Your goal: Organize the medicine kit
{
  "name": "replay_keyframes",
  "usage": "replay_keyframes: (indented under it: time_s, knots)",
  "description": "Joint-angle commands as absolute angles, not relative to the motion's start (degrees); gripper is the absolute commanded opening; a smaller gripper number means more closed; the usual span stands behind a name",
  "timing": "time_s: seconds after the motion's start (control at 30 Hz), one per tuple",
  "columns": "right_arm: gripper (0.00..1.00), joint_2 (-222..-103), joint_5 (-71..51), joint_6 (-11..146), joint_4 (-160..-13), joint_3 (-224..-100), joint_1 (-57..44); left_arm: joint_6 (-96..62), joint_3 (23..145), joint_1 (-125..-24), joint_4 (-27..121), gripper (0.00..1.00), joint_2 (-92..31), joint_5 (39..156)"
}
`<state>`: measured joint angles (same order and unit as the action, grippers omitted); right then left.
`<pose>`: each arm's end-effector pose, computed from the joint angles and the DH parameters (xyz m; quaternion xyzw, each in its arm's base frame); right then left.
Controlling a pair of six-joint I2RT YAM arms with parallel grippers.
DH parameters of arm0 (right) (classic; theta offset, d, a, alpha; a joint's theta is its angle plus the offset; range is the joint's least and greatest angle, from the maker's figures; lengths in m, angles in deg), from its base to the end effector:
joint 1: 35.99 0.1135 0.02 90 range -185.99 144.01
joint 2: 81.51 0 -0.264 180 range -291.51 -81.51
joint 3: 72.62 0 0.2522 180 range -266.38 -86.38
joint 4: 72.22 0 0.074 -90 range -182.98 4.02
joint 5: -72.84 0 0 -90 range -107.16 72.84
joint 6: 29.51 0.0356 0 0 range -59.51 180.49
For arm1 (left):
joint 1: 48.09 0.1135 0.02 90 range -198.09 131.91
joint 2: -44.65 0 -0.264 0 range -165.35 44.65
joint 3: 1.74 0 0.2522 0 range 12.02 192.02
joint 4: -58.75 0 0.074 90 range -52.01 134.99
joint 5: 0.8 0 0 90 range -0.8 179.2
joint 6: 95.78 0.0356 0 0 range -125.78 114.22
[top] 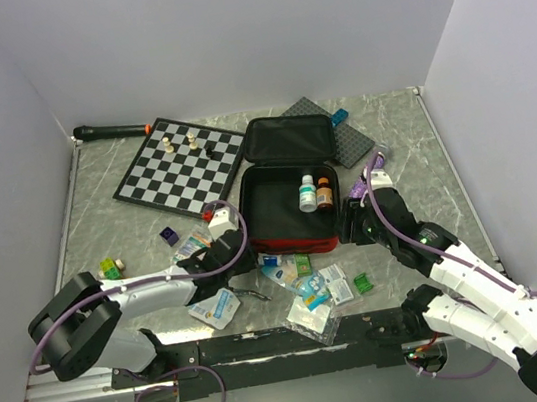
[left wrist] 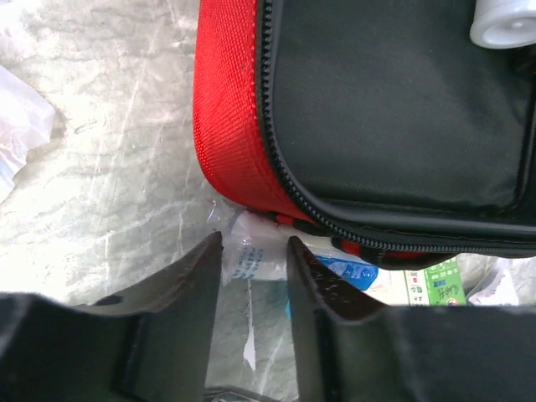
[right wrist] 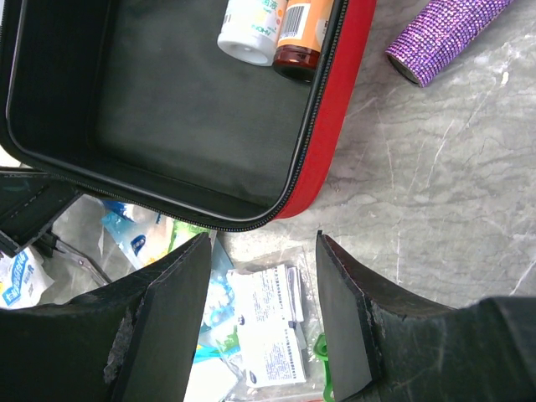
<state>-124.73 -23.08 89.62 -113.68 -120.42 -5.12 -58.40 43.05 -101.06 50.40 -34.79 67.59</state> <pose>0.1448 0.0823 0.2488 0.0095 0.8935 0.1833 0.4098 0.1655 -0.1976 0.1566 -0.0720 0.9010 -0.2080 0.3738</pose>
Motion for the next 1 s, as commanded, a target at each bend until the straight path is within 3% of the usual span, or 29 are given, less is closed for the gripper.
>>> replay_keyframes:
  time_s: [0.0, 0.23, 0.4, 0.73, 0.97]
  knots:
    - [0.60, -124.40, -23.05, 90.29, -113.14, -120.22, -5.32, -57.72, 41.38, -100.92, 50.00, 0.32, -34.99, 67.58]
    - [0.60, -124.66, -22.88, 90.46, -112.96, -120.48, -5.41, -58.07, 39.89, -100.92, 47.81, 0.01, -31.39, 66.96]
    - [0.60, -124.84, -22.53, 90.55, -112.78, -120.66, -5.41, -58.34, 39.01, -100.92, 45.18, 0.01, -26.56, 67.05]
    - [0.60, -125.63, -22.18, 90.46, -111.99, -120.83, -5.41, -53.25, 42.34, -100.92, 38.05, 0.01, -5.11, 67.92]
    - [0.60, -124.93, -22.52, 89.94, -112.17, -121.98, -5.32, -36.91, 53.85, -100.57, 39.71, 0.01, -8.25, 68.28]
